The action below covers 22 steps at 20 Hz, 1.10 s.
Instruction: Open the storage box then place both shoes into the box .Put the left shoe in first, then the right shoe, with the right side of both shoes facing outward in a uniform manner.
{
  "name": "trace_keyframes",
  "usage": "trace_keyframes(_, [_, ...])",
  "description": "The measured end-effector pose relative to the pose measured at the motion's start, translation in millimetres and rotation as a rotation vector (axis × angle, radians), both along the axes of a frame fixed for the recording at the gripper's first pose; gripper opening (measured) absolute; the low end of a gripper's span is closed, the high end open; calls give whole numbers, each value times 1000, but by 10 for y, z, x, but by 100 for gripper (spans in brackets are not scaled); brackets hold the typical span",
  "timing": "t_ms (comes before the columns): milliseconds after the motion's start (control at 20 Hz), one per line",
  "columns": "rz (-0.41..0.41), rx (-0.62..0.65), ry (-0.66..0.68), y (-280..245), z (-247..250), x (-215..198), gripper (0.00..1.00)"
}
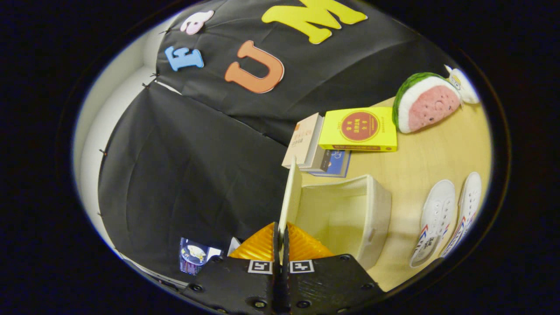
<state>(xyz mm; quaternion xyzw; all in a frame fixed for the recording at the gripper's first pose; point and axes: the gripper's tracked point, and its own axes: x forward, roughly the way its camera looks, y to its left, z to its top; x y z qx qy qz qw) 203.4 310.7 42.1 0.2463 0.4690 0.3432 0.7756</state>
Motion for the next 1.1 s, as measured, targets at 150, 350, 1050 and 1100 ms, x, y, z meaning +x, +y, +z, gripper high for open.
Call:
trace_keyframes(150, [26, 6, -37, 485, 187, -61, 0])
trace_keyframes(350, [33, 0, -90, 1103, 245, -101, 0])
trace_keyframes(1050, [138, -134, -258, 1936, -50, -402, 95])
trace_keyframes(1100, [132, -148, -265, 1851, -67, -392, 96])
